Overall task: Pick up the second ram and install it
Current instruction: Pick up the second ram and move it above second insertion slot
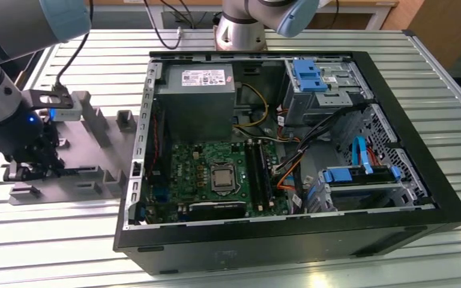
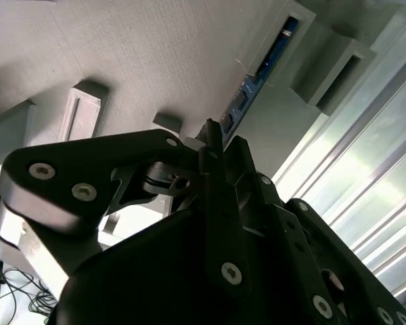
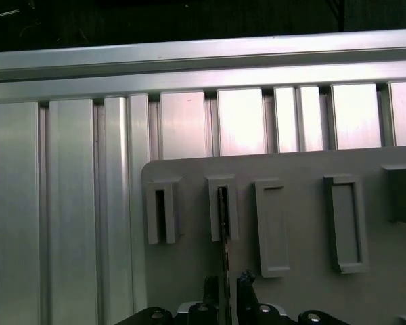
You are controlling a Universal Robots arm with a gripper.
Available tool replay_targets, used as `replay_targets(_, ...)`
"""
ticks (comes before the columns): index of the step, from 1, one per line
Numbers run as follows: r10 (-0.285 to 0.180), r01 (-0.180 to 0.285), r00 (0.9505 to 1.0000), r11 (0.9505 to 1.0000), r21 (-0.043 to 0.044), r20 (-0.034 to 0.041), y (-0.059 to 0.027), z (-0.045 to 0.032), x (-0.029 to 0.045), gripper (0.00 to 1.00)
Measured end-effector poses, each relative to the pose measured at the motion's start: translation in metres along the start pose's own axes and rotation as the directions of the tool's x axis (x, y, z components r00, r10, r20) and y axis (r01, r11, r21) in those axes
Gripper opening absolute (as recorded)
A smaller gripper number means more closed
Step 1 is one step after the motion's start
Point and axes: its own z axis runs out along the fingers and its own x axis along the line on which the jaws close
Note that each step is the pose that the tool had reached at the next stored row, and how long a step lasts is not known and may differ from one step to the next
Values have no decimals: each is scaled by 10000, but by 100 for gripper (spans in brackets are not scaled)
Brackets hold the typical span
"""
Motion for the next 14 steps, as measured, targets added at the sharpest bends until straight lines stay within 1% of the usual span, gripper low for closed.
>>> replay_targets(14,0,0,10000,10000,0,15,14,45,1,25)
